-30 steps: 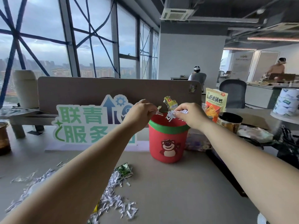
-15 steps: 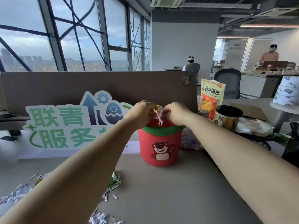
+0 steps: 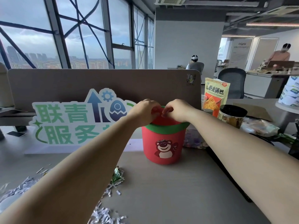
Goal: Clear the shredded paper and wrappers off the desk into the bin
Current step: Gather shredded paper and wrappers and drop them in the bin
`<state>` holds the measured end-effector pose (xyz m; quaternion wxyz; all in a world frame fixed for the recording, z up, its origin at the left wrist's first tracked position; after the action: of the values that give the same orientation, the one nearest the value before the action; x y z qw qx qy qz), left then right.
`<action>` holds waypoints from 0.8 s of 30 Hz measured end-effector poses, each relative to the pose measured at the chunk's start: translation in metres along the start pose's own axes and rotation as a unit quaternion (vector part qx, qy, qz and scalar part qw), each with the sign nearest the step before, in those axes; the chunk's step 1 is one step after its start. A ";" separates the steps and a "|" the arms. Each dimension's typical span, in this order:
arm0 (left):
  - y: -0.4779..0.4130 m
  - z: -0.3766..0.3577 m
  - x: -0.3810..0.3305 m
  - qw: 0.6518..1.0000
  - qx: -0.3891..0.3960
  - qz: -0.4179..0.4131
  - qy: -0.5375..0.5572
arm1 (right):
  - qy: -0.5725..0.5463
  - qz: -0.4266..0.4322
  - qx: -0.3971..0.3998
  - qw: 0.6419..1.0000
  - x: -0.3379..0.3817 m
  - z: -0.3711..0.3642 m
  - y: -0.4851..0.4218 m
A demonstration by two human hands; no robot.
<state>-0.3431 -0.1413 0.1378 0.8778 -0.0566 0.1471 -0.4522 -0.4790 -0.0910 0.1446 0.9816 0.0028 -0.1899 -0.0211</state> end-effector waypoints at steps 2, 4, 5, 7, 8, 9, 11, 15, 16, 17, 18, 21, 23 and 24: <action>0.004 0.002 0.000 1.000 0.001 0.002 0.005 | 0.000 0.007 0.000 1.000 0.003 0.001 0.004; 0.012 0.007 -0.002 1.000 -0.008 0.006 0.010 | 0.000 0.018 -0.003 1.000 0.008 0.002 0.009; 0.020 0.010 -0.004 1.000 -0.014 0.008 0.008 | 0.002 0.029 -0.007 1.000 0.013 0.002 0.014; 0.042 0.014 -0.005 1.000 -0.024 0.011 -0.003 | 0.003 0.062 -0.033 0.997 0.029 0.002 0.027; 0.056 0.015 -0.002 0.999 -0.029 0.018 -0.007 | -0.002 0.081 -0.056 0.995 0.038 0.000 0.033; 0.071 0.014 0.002 0.999 -0.032 0.033 -0.009 | -0.007 0.100 -0.078 0.992 0.048 -0.003 0.041; 0.105 0.014 0.013 0.997 -0.034 0.072 -0.012 | -0.013 0.130 -0.102 0.986 0.069 -0.014 0.055; 0.182 0.008 0.034 0.990 -0.021 0.141 -0.019 | -0.047 0.163 -0.077 0.982 0.102 -0.054 0.075; 0.201 0.006 0.039 0.987 -0.013 0.156 -0.022 | -0.056 0.164 -0.062 0.983 0.108 -0.068 0.079; 0.219 0.002 0.044 0.985 -0.006 0.171 -0.022 | -0.059 0.162 -0.047 0.984 0.113 -0.083 0.082; 0.238 -0.002 0.050 0.982 0.001 0.188 -0.018 | -0.060 0.160 -0.029 0.985 0.117 -0.098 0.084; 0.289 -0.019 0.064 0.970 0.005 0.241 -0.013 | -0.062 0.158 0.036 0.985 0.126 -0.148 0.090; 0.321 -0.033 0.072 0.960 0.012 0.278 -0.017 | -0.052 0.161 0.074 0.983 0.128 -0.181 0.094; 0.337 -0.042 0.075 0.953 0.024 0.301 -0.016 | -0.036 0.158 0.092 0.982 0.129 -0.197 0.097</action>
<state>-0.0530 -0.0043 0.0042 0.9766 0.0042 0.1321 -0.1697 -0.2822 -0.0004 0.0109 0.9607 0.0624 -0.2238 0.1518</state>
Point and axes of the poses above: each hand's wrist, its own y-axis away from the middle knuckle, its own z-axis out of the back of the hand, x = y × z, the point moved 3 cm from there along -y, towards the middle knuckle, and after that the axes turned 15 degrees about x, right-handed, at the moved point
